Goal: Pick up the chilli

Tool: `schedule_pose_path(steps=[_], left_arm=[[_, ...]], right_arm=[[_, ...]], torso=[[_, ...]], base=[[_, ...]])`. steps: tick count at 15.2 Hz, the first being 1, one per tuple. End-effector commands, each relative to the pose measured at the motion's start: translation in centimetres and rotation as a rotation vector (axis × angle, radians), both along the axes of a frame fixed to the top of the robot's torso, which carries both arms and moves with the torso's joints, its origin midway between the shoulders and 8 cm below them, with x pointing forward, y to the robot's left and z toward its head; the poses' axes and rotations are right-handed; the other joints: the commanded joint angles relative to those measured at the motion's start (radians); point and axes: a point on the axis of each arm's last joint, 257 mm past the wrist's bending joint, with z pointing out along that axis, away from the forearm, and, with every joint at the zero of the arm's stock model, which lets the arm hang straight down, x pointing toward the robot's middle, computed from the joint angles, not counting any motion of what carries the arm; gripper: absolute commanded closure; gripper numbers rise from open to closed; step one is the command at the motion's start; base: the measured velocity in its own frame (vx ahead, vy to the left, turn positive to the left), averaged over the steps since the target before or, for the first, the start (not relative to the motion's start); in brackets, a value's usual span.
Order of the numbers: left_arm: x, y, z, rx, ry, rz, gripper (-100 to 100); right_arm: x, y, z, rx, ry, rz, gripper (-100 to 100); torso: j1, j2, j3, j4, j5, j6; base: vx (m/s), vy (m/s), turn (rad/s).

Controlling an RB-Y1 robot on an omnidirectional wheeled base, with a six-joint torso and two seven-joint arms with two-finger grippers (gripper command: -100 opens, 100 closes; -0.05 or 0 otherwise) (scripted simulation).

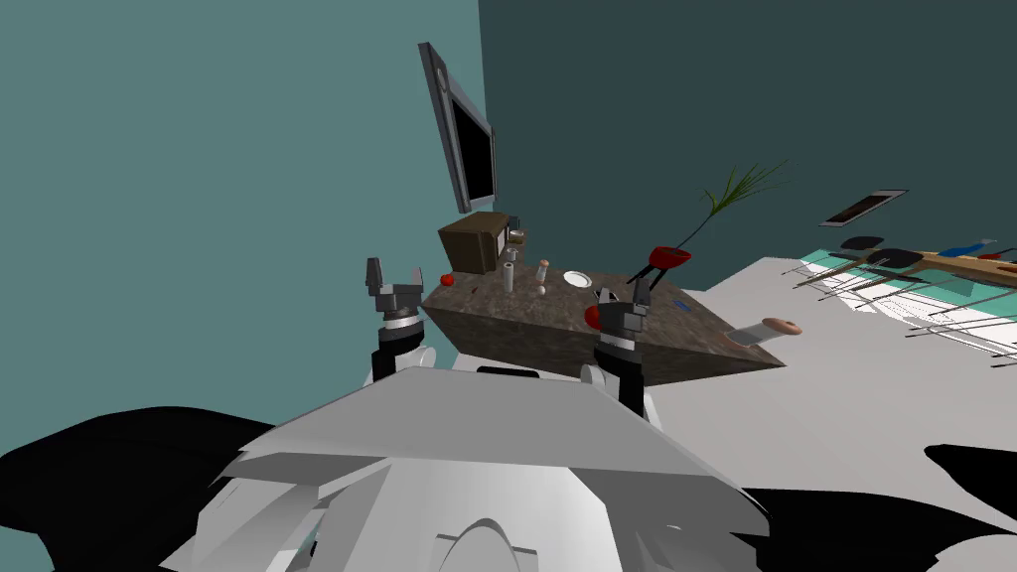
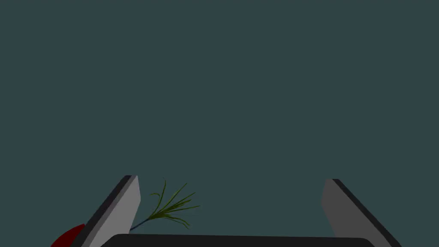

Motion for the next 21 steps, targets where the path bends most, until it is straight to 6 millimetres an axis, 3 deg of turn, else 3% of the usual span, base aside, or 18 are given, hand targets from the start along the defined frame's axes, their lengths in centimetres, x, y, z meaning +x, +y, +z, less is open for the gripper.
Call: schedule_pose_path(steps=[1, 12, 21], left_arm=[[0.5, -0.2, -0.3, 0.017, 0.018, -0.022, -100], [5.1, 0.7, -4.8, -0.006, 0.219, -0.161, -100], [9.3, 3.6, -10.1, -0.127, 0.423, -0.237, -100]], right_arm=[[0.0, 0.0, 0.0, 0.0, 0.0, 0.0, 0], [0.0, 0.0, 0.0, 0.0, 0.0, 0.0, 0], [0.0, 0.0, 0.0, 0.0, 0.0, 0.0, 0]], torso=[[0.0, 0.0, 0.0, 0.0, 0.0, 0.0], [-0.001, -0.001, 0.0, 0.0, 0.0, 0.0], [-0.001, -0.001, 0.0, 0.0, 0.0, 0.0]], base=[[0.001, -0.003, -0.023], [0.003, -0.015, -0.06], [0.004, -0.02, -0.077]])
